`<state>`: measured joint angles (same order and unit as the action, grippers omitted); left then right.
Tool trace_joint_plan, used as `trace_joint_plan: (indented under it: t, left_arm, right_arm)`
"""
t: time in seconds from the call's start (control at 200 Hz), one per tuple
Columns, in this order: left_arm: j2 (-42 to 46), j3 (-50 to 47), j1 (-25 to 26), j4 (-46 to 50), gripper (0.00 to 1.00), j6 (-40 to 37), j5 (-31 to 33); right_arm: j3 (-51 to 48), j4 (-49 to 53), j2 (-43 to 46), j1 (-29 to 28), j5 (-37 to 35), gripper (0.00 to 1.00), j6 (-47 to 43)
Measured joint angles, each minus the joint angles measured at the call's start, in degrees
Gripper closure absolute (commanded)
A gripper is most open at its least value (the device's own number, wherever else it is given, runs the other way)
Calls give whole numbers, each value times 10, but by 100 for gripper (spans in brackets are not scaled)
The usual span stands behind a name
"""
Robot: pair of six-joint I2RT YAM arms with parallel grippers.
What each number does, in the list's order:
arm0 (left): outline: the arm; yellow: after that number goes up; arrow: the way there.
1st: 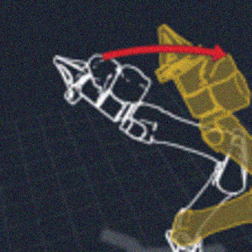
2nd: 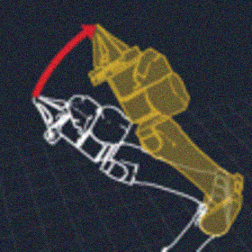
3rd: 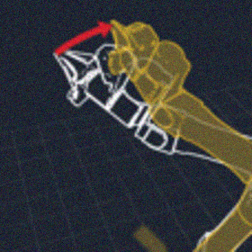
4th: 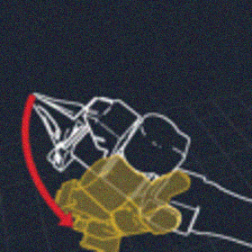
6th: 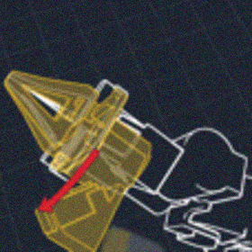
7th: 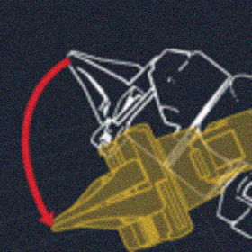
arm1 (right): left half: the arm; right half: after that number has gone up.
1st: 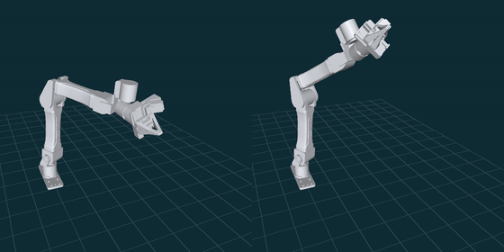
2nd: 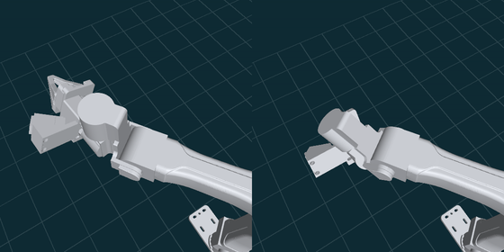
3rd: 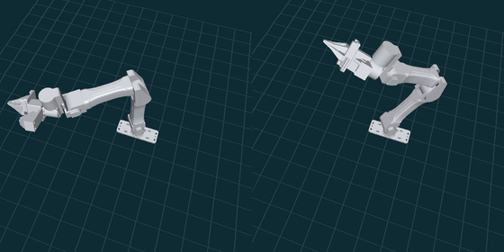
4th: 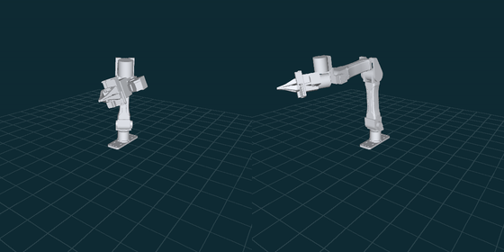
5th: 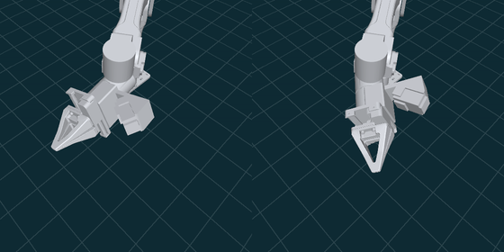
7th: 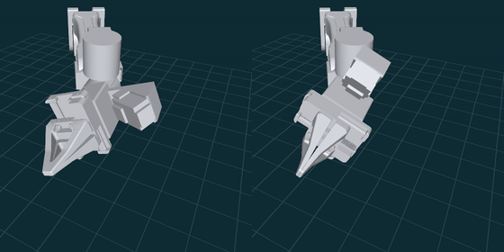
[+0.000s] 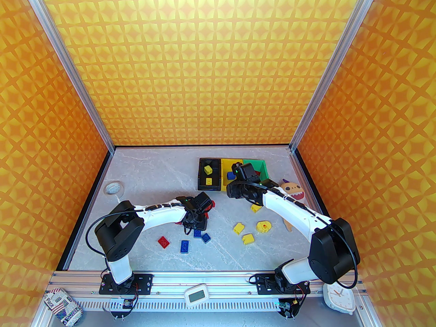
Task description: Sort the legos into containers by color
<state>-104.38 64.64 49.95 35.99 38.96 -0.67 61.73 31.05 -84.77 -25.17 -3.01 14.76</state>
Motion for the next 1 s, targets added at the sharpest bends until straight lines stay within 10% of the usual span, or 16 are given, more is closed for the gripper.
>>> trace_joint_plan:
  t: [0.63, 1.0]
  left_arm:
    - [-3, 128, -12, 66, 67, -50, 3]
    - [-126, 405, -51, 84, 69, -106, 7]
  right_arm:
    - [-37, -12, 30, 0, -32, 54, 21]
    - [-89, -12, 93, 5, -81, 56, 54]
